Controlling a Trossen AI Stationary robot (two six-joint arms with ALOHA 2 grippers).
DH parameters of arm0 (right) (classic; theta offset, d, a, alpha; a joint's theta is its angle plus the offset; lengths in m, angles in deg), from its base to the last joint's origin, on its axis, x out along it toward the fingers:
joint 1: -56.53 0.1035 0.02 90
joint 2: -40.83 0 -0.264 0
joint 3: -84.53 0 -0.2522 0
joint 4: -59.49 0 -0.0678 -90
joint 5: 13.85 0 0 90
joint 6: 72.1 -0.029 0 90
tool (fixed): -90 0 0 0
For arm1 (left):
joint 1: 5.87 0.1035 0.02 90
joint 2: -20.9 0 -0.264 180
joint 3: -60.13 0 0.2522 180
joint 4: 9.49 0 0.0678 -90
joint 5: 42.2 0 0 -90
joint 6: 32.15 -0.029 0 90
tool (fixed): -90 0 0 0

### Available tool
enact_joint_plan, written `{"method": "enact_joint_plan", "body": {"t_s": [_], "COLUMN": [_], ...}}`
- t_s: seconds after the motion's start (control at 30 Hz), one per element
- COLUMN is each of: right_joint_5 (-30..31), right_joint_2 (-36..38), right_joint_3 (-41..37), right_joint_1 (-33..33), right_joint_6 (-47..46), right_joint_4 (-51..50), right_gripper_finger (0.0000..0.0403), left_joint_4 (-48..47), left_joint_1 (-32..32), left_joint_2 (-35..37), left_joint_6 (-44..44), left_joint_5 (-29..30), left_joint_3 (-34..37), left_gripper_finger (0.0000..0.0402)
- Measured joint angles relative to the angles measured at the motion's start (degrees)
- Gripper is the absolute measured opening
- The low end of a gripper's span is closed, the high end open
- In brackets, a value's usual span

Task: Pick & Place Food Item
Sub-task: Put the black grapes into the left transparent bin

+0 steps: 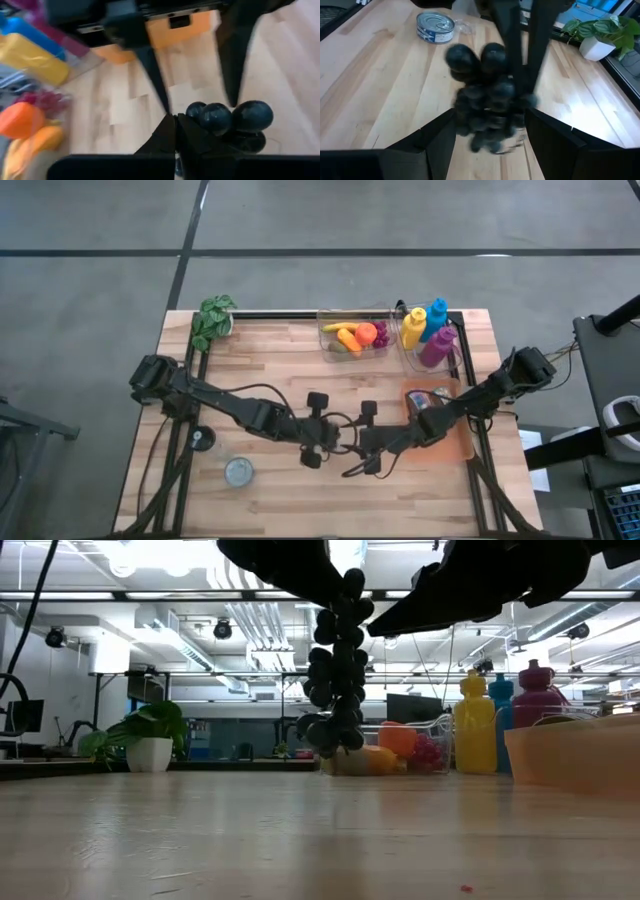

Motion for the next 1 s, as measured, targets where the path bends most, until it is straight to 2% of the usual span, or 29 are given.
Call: {"method": "enact_joint_plan", "body": {"t_s": [0.57,0.77,1.0], "right_joint_5": [0.9,5.5,5.8], "right_joint_2": [0.0,0.0,0.0], "right_joint_3": [0.0,0.0,0.0], "right_joint_1": [-0.1,-0.2,-0.2], "right_joint_6": [-0.7,-1.3,-0.7], "right_joint_4": [-0.4,-0.3,-0.2], "right_gripper_finger": [0.0230,0.0226,0.0231], "left_joint_4": [1.9,3.1,4.3], "left_joint_1": [-0.2,-0.2,-0.2], "left_joint_2": [3.0,3.1,3.3], "left_joint_6": [-0.6,-0.8,-2.1], "left_joint_5": [1.9,1.9,1.8], "left_joint_3": [-0.1,-0.1,-0.1], "left_gripper_finger": [0.0002,0.0002,0.0002]}}
